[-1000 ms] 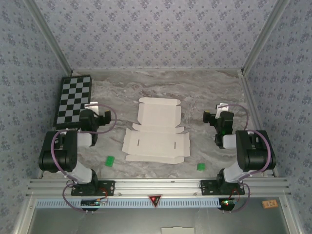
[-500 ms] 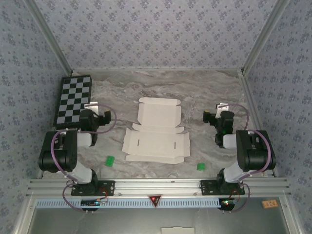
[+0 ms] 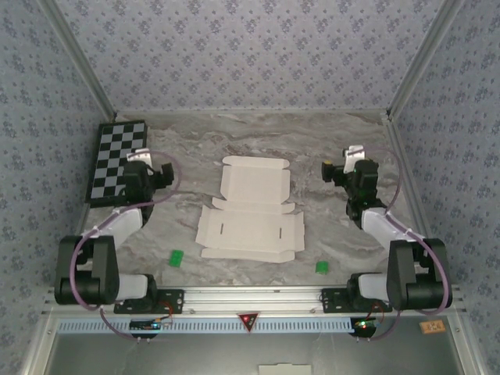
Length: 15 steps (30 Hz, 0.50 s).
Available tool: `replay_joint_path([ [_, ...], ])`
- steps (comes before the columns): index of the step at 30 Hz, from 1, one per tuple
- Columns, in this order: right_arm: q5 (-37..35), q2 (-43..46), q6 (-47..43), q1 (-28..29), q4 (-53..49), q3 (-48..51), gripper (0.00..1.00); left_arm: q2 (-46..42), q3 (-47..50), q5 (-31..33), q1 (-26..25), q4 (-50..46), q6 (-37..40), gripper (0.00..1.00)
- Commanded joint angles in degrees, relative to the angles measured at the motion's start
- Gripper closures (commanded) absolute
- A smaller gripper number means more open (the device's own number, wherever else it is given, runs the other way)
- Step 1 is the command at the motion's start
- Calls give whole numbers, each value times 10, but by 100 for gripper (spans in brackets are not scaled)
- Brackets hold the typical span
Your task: Fold the paper box
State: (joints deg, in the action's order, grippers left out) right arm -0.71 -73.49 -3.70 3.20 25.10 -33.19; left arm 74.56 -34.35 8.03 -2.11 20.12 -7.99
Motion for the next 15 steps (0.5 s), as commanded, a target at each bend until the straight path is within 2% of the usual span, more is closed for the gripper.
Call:
replay_joint_path([
  [1,57,7,12,16,-157,-62,2,-30,-53,-34,-14,-162,-78,8],
  [5,100,-5,45,48,-227,-121,3,-55,-98,-62,-68,-258,-88,8],
  [10,152,-51,96,93,-284,-196,5,-62,-145,-108,-134,-376,-135,9],
  [15,172,-130,119,153,-314,-270,8,-78,-139,-136,-230,-414,-177,9],
])
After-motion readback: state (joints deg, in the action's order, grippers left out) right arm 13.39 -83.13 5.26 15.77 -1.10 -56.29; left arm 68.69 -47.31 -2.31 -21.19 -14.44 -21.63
